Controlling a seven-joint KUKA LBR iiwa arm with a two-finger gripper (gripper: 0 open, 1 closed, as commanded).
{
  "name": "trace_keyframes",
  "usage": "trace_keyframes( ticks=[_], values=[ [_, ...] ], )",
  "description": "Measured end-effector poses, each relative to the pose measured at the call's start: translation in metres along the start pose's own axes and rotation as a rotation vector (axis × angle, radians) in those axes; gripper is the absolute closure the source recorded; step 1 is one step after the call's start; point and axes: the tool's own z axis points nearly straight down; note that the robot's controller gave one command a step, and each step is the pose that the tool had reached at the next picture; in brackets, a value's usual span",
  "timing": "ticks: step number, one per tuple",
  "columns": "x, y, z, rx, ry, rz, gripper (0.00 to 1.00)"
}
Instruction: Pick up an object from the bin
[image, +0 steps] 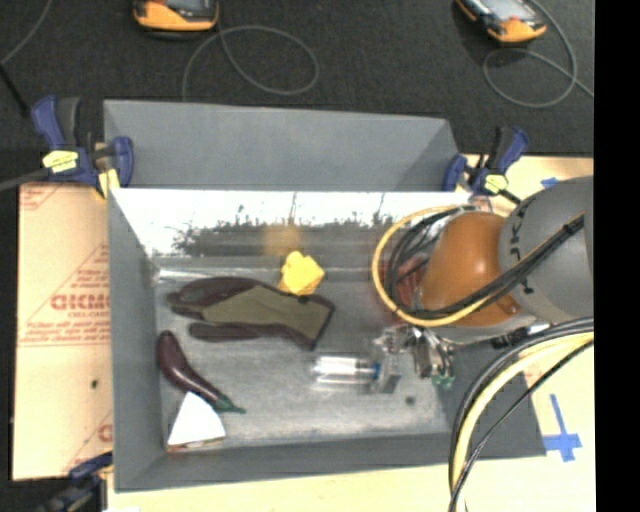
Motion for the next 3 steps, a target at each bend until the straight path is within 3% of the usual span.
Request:
trace_keyframes(
  ticks=[1, 2, 3],
  values=[
    [0.01, 0.003, -0.032, 0.001, 0.004, -0.033, 1.0],
    [0.007, 0.007, -0.092, -0.001, 0.003, -0.018, 1.0],
    [0.021, -0.007, -0.14, 0.002, 0.0, -0.052, 0.0]
  ],
)
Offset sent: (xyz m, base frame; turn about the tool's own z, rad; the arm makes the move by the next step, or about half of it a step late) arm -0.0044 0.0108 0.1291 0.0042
